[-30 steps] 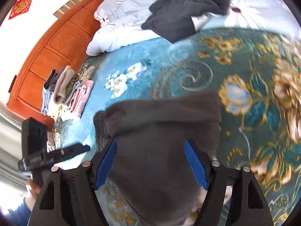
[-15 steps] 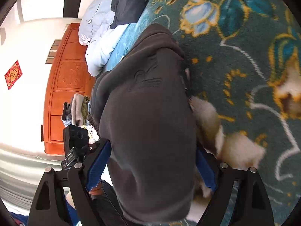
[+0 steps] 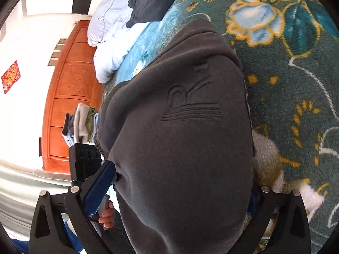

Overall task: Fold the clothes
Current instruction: 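Lift and carry the folded sweatpants with both grippers toward the clothes stack by the headboard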

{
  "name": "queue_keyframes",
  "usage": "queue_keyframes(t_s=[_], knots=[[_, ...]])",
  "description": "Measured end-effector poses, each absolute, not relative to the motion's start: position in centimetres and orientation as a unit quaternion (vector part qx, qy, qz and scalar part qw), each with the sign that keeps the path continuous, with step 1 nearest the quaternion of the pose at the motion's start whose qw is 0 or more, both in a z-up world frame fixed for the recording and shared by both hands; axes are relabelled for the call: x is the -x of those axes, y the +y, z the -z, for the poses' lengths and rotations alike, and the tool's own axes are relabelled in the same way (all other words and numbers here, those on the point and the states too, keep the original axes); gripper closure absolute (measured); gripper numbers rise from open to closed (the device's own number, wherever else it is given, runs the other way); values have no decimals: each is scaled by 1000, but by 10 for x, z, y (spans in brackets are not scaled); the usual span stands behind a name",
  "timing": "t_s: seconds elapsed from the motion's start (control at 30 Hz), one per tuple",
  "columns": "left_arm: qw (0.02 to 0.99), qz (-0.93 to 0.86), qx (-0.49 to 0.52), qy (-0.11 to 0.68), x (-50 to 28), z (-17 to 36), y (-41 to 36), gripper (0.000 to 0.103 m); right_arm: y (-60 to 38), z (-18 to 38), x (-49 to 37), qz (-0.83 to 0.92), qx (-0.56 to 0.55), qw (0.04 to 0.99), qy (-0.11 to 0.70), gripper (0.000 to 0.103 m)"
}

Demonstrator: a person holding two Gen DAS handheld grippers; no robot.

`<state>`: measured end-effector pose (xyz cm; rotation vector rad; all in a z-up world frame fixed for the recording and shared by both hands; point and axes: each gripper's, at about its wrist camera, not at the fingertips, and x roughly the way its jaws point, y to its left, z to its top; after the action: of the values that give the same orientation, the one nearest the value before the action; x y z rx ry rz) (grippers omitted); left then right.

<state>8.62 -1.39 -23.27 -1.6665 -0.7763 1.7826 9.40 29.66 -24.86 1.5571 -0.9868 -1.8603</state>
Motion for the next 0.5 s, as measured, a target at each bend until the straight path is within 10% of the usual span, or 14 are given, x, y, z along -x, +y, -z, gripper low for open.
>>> queue_keyframes(t_s=[0.5], knots=[[250,-672,595,-364,-92,232,-35,6,284,239,-89,688,-615,212,-322,6]])
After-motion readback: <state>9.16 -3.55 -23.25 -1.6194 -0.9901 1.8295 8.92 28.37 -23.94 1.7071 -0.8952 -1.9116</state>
